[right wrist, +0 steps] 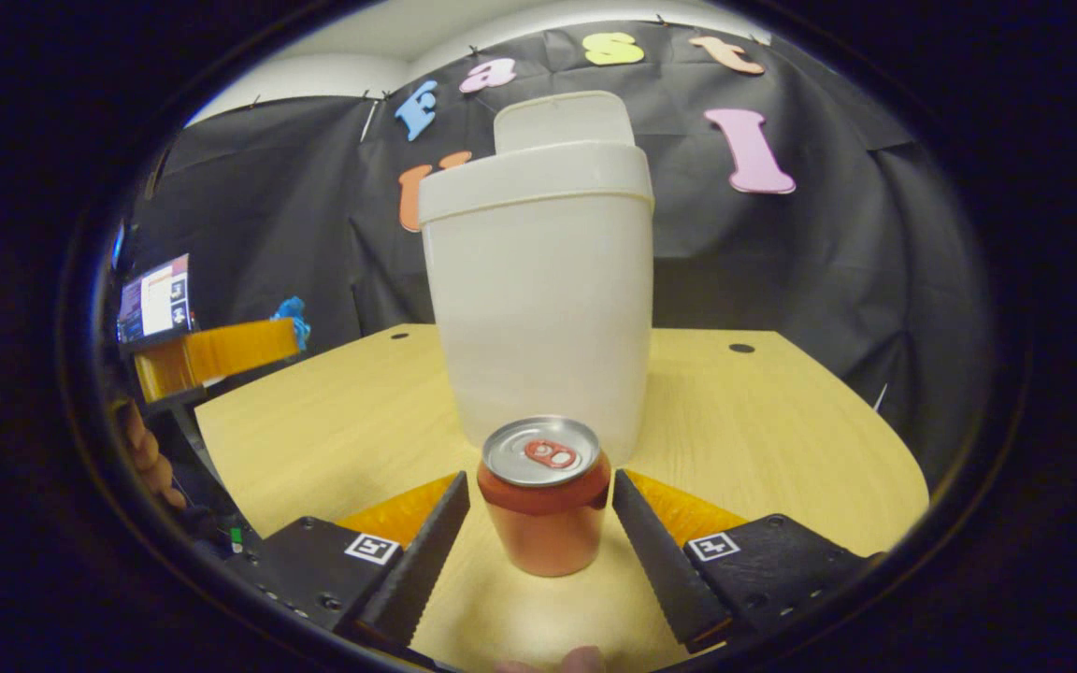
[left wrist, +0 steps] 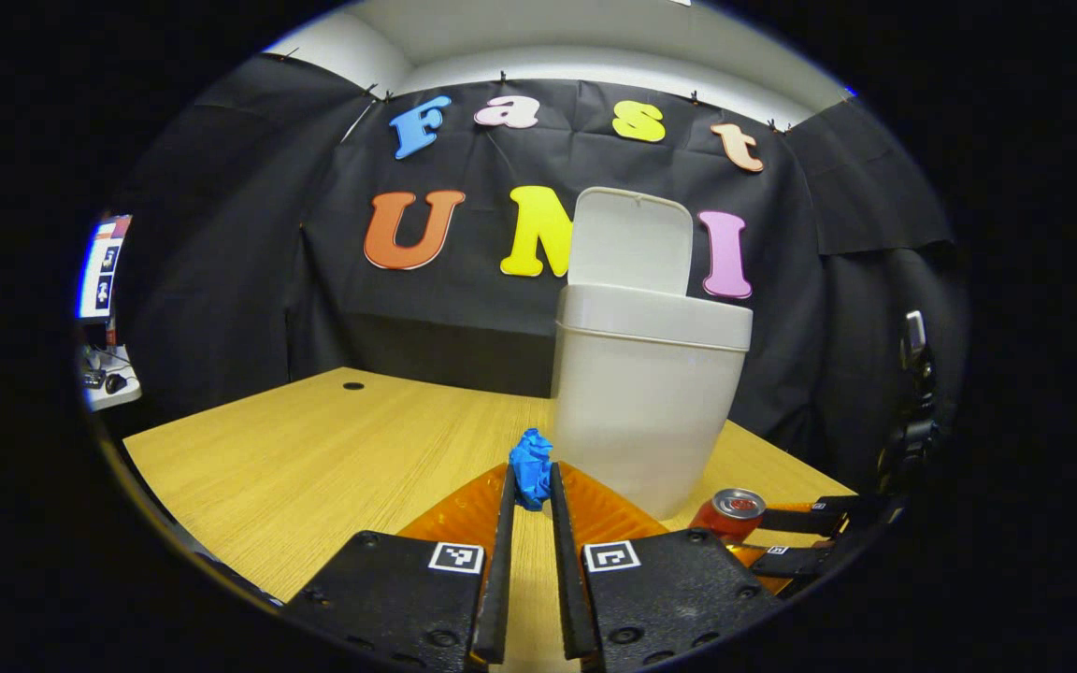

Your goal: Press the lid of the desktop garbage bin to open it, pick up the crumpled paper on the desktop and throw it into the bin, then pick up the pop can on the desktop and drop it into the bin, and finally close the garbage bin lid.

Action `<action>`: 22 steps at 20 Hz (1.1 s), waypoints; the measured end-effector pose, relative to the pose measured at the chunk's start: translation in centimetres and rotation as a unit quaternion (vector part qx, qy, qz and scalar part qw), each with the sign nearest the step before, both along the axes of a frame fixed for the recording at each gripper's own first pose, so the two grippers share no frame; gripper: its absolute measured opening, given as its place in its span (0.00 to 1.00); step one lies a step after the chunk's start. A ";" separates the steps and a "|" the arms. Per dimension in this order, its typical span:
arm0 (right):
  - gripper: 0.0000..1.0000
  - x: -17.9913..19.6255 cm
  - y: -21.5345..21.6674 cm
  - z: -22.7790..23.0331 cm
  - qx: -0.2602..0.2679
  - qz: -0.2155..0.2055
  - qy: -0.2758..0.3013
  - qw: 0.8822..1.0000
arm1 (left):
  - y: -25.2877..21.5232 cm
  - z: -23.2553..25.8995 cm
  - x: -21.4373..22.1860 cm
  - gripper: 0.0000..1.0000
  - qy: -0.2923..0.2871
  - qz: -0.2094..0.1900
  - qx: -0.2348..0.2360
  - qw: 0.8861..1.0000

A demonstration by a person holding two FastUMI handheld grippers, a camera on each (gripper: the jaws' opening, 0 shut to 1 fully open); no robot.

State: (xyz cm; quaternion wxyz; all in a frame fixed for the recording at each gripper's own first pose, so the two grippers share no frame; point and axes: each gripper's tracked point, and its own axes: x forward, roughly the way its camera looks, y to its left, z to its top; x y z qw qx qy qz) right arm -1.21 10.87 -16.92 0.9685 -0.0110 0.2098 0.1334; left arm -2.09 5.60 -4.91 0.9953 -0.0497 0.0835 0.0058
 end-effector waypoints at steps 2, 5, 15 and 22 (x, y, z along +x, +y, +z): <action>0.95 0.0 -0.3 -0.8 0.007 -0.006 0.019 1.000 | 0.1 1.4 0.3 0.25 -0.018 0.001 0.002 1.000; 0.96 0.2 -0.5 -1.9 0.017 -0.010 0.039 0.999 | 0.2 3.7 0.4 0.25 -0.046 0.004 -0.004 0.999; 0.83 0.0 -0.7 -1.5 0.026 -0.003 0.050 0.998 | 0.5 10.2 2.3 0.29 -0.108 0.010 0.024 0.994; 0.80 -1.2 -0.8 1.1 0.019 0.021 0.008 1.000 | -0.7 16.7 4.2 0.25 -0.182 0.009 0.032 0.983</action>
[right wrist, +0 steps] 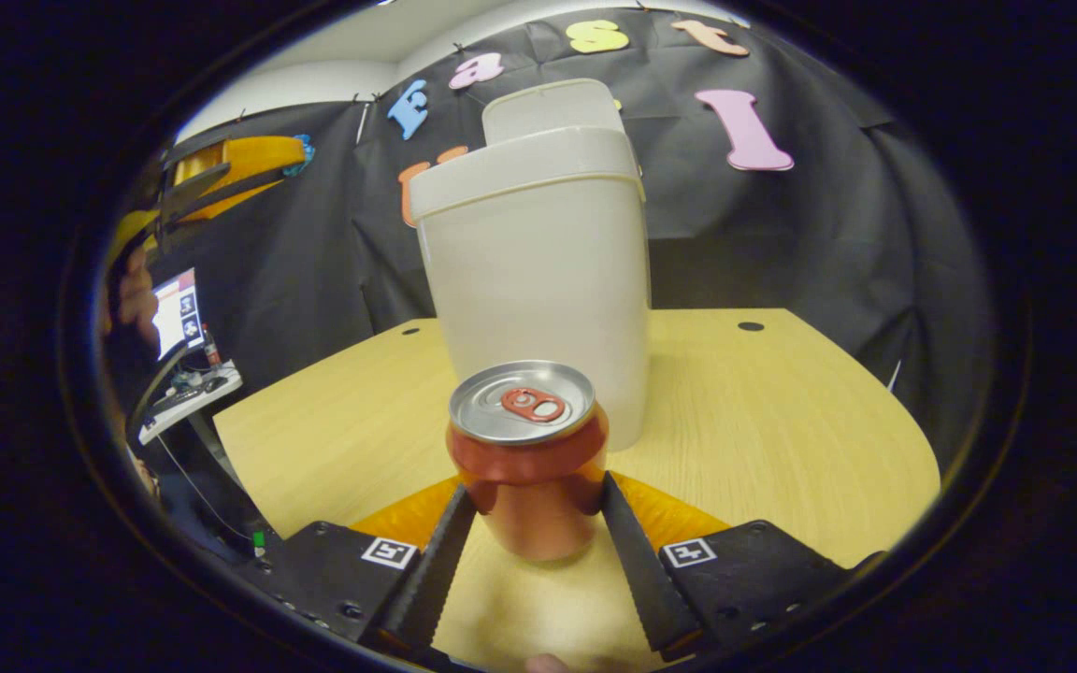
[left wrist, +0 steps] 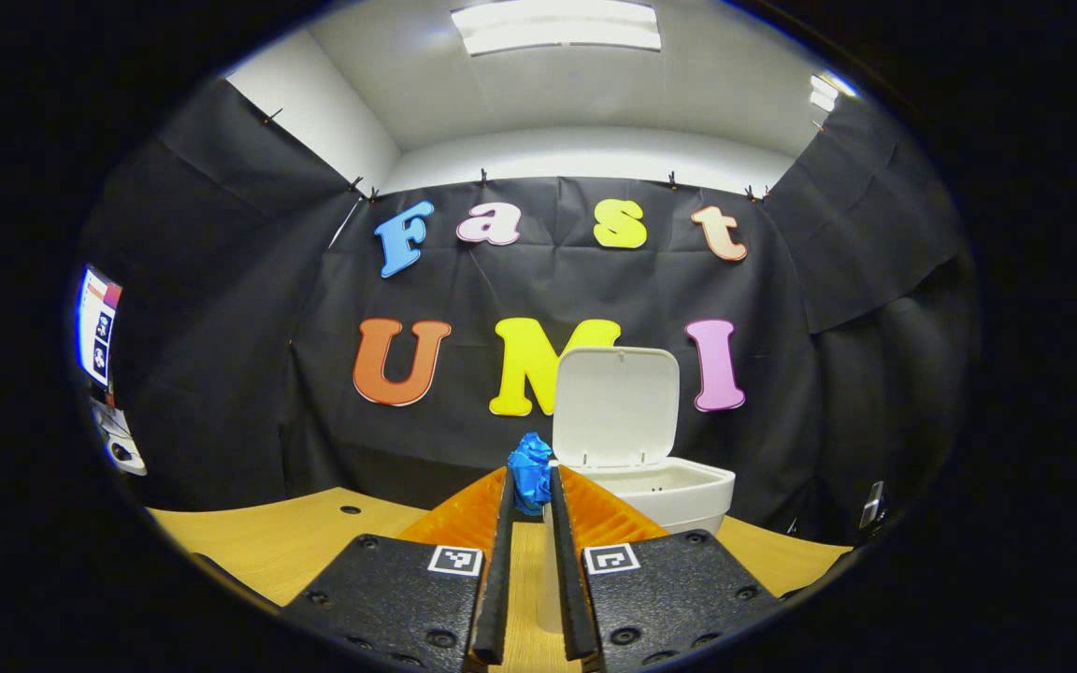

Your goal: Press the lid of the desktop garbage bin to open it, pick up the crumpled paper on the desktop and throw it into the bin, then pick up the pop can on the desktop and drop it into the bin, and finally close the garbage bin lid.

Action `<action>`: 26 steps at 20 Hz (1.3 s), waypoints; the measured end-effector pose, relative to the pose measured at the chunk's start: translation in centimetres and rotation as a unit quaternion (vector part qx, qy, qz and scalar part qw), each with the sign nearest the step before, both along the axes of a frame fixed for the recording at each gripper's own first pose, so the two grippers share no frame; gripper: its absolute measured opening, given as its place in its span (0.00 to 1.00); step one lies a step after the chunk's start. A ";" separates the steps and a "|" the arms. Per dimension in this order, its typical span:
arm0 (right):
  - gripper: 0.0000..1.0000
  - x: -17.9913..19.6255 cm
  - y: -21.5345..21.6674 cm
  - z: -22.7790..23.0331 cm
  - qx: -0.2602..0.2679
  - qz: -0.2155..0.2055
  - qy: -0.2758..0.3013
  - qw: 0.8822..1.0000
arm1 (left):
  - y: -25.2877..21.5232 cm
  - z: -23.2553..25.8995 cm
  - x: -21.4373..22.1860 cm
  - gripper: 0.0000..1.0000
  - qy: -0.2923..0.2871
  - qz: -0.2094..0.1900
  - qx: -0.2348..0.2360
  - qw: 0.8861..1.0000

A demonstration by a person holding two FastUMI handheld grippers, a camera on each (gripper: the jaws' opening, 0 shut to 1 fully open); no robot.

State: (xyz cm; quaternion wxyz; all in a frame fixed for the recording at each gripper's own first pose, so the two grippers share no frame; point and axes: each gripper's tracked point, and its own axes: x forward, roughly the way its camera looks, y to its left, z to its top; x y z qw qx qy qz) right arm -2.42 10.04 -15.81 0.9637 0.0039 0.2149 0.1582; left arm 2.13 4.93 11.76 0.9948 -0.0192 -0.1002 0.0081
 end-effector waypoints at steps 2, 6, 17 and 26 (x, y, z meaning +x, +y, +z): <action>0.80 0.0 -0.7 0.5 0.000 0.003 -0.003 1.000 | -0.3 1.6 0.8 0.26 -0.019 0.000 0.002 1.000; 0.80 0.2 -2.9 2.2 0.027 -0.012 -0.003 1.000 | -1.9 3.1 3.1 0.26 -0.030 -0.017 0.005 0.999; 0.80 0.7 -7.9 4.1 0.017 -0.048 -0.025 0.998 | -7.4 -0.2 12.6 0.28 0.043 -0.074 0.041 0.996; 0.80 0.4 -6.9 4.3 -0.009 -0.029 -0.035 0.999 | -8.3 -3.0 13.6 1.00 0.107 -0.083 0.071 0.988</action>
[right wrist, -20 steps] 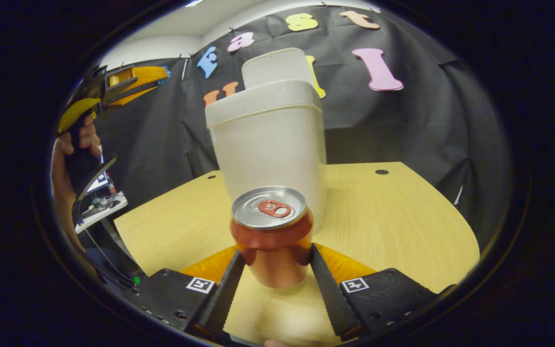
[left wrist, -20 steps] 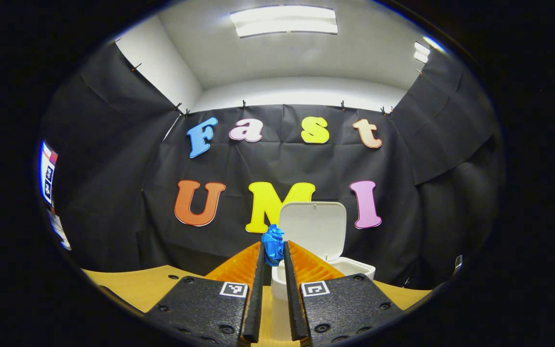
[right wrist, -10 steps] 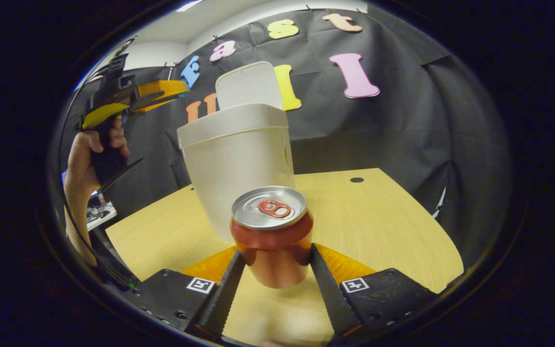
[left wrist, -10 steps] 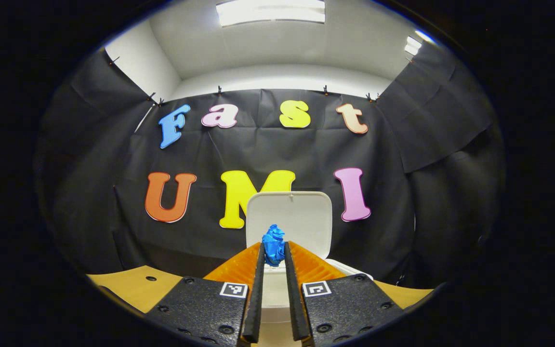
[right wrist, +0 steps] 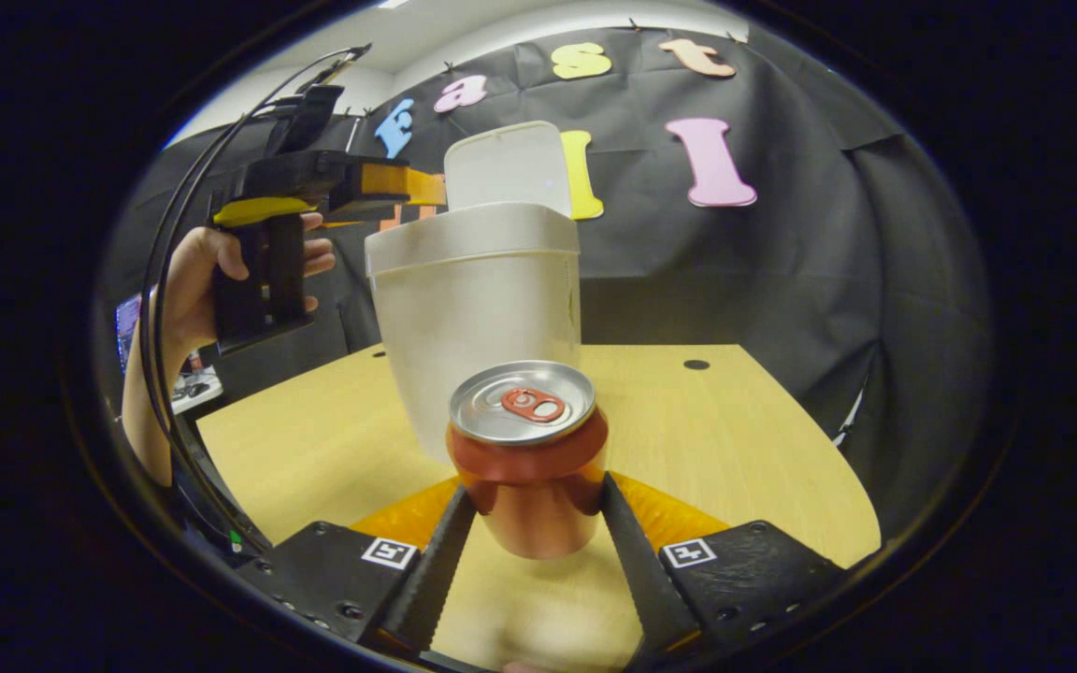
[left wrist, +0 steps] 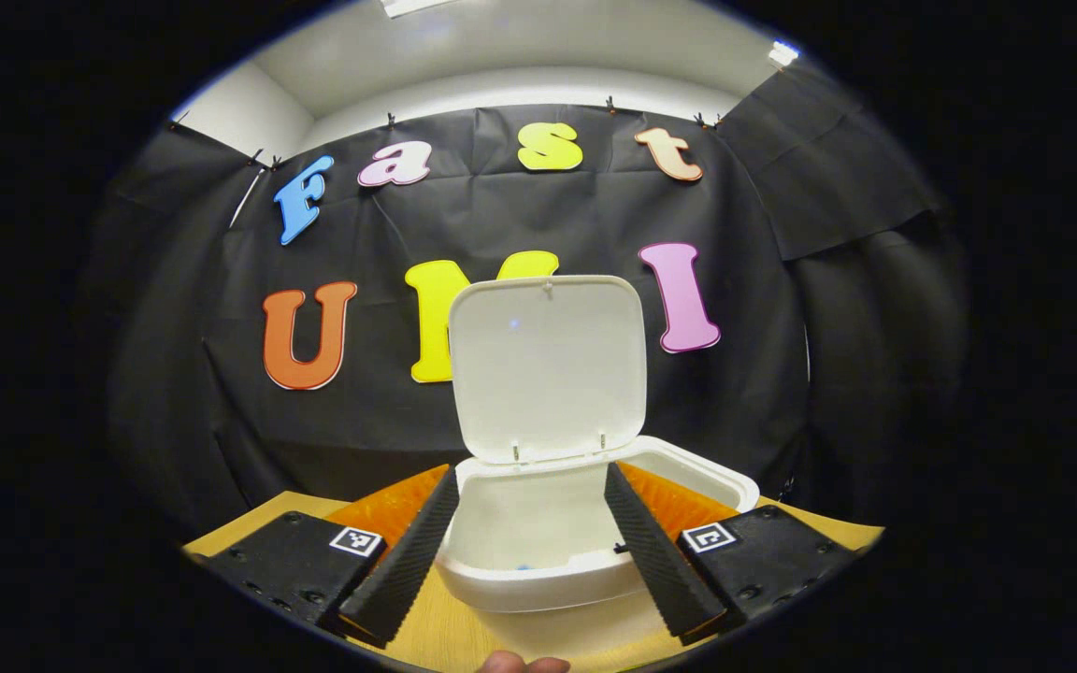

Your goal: Press the lid of the desktop garbage bin to open it, pick up the crumpled paper on the desktop and throw it into the bin, then pick up the pop can on the desktop and drop it into the bin, and finally close the garbage bin lid.

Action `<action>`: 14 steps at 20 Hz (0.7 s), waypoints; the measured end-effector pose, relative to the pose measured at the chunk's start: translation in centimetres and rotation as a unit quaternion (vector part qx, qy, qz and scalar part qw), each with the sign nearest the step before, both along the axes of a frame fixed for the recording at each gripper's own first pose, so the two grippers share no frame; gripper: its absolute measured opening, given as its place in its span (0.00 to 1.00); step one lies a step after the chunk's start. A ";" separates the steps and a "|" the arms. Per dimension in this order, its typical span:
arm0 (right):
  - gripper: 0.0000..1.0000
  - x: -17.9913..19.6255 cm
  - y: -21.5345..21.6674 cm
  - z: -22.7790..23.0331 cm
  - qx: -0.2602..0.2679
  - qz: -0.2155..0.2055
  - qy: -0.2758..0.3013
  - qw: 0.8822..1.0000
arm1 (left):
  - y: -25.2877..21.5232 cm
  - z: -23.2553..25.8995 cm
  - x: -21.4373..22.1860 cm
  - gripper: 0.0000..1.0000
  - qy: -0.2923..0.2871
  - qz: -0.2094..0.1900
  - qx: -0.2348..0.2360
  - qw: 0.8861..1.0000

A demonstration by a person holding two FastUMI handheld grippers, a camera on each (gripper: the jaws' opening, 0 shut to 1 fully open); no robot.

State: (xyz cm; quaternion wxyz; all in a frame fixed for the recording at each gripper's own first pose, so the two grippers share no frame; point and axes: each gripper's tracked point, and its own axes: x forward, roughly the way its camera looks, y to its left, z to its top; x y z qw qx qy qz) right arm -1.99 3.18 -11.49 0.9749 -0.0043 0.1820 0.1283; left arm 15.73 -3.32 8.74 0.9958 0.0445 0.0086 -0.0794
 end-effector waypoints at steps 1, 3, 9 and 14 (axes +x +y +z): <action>0.80 -0.1 0.1 -0.1 0.001 0.001 0.001 1.000 | 0.0 0.3 -0.2 0.98 -0.003 0.000 0.002 1.000; 0.80 -0.1 0.2 0.0 0.001 0.000 0.000 1.000 | 0.0 0.3 -0.5 0.98 -0.007 -0.001 0.005 1.000; 0.80 -0.5 0.0 0.6 -0.009 0.002 -0.009 1.000 | 1.2 0.0 -1.1 0.98 -0.001 0.008 -0.012 1.000; 0.80 -0.4 0.1 2.6 -0.019 0.010 -0.026 0.999 | 2.0 0.1 -2.1 0.98 -0.003 0.005 -0.021 1.000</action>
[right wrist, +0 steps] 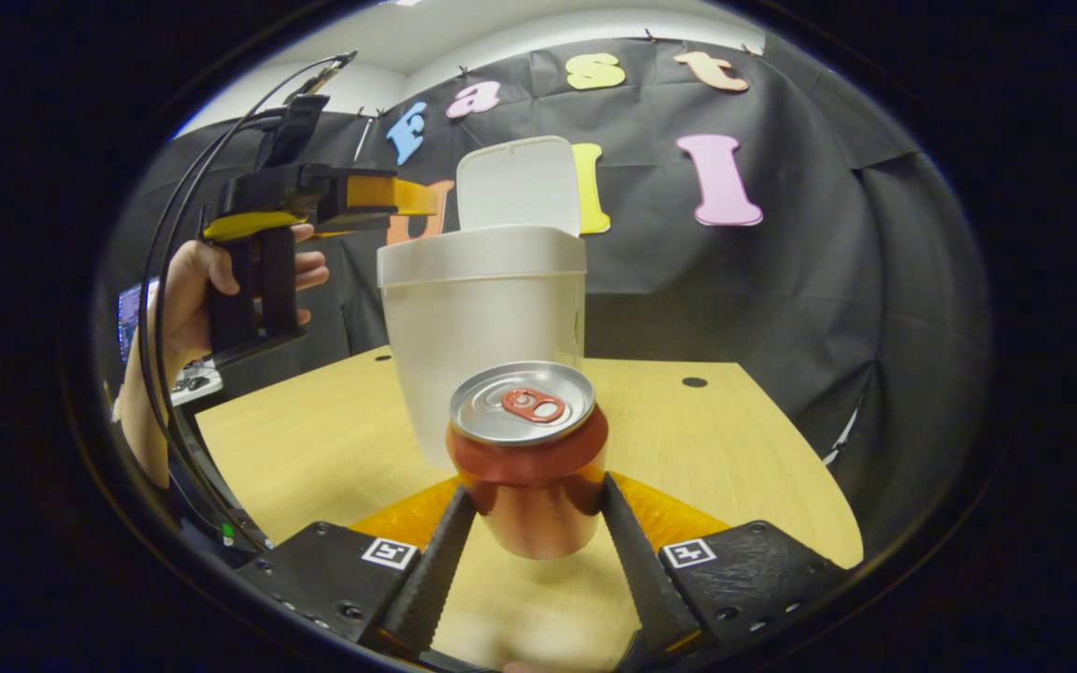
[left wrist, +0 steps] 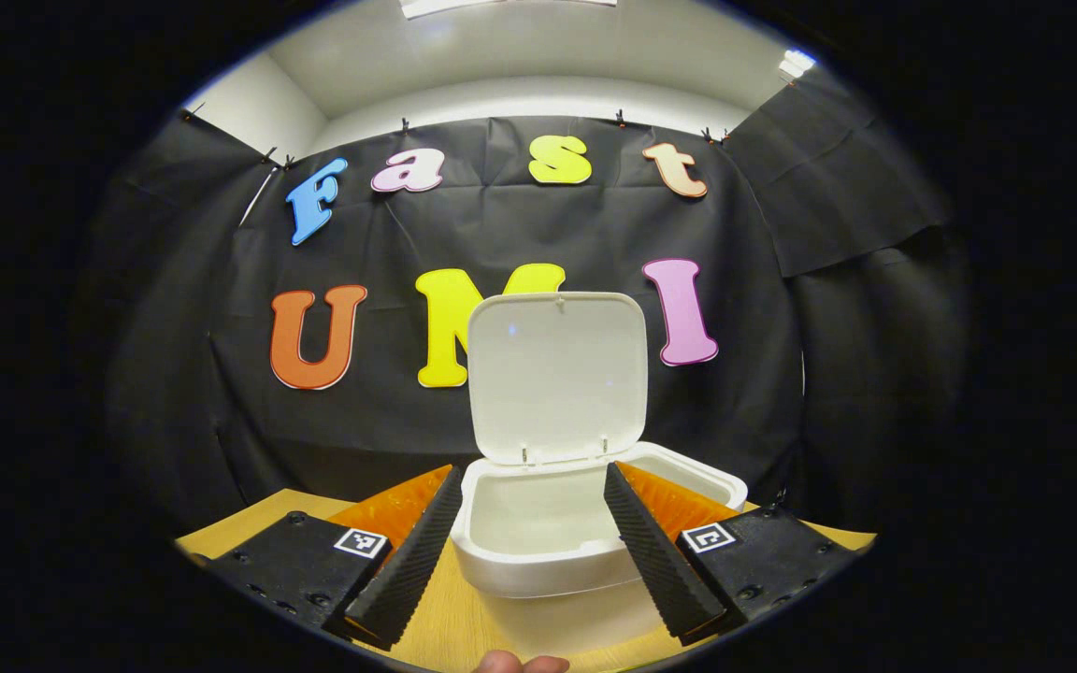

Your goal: Press the lid of the desktop garbage bin to open it, pick up the crumpled paper on the desktop and throw it into the bin, then pick up the pop can on the desktop and drop it into the bin, and finally close the garbage bin lid.

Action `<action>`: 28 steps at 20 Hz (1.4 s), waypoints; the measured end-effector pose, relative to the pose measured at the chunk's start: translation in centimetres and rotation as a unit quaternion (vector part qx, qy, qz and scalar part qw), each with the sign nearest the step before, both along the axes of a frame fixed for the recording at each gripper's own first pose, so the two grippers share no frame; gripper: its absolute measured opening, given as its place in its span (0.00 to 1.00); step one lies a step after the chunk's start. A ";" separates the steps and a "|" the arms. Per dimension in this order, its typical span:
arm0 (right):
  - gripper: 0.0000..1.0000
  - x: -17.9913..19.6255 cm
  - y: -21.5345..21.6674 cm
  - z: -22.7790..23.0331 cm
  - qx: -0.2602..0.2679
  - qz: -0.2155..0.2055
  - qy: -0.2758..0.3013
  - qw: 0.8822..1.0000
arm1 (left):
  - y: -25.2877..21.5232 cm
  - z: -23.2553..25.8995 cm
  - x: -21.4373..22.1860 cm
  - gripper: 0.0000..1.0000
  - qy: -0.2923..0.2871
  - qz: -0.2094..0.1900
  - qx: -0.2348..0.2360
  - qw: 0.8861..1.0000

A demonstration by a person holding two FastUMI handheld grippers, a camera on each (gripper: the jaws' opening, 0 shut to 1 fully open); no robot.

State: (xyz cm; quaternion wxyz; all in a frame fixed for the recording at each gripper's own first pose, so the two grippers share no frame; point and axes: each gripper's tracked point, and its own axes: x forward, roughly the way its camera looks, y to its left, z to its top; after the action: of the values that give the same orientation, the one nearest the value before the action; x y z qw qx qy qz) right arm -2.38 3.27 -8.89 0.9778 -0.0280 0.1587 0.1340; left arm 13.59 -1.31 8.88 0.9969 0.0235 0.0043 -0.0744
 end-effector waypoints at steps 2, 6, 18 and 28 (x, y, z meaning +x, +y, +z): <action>0.80 0.2 0.4 1.7 -0.003 0.007 -0.011 1.000 | 0.4 0.0 -0.7 0.98 0.000 0.000 -0.006 1.000; 0.80 0.9 1.2 6.5 -0.027 0.022 -0.063 0.997 | 2.8 -1.4 -3.0 0.98 0.005 0.016 -0.017 1.000; 0.80 6.1 9.1 21.1 -0.016 0.089 -0.190 0.977 | 12.1 -7.7 -12.9 0.99 0.031 0.113 -0.014 0.993; 0.80 15.6 13.3 21.9 0.012 0.069 -0.143 0.987 | 15.2 -6.5 -16.2 0.99 0.010 0.147 -0.010 0.989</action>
State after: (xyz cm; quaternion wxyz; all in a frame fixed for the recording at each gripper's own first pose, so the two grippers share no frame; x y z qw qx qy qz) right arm 13.25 16.60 13.00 0.9791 -0.0461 0.0138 0.1975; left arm -2.59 13.92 2.37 0.9971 0.0118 0.0166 0.0732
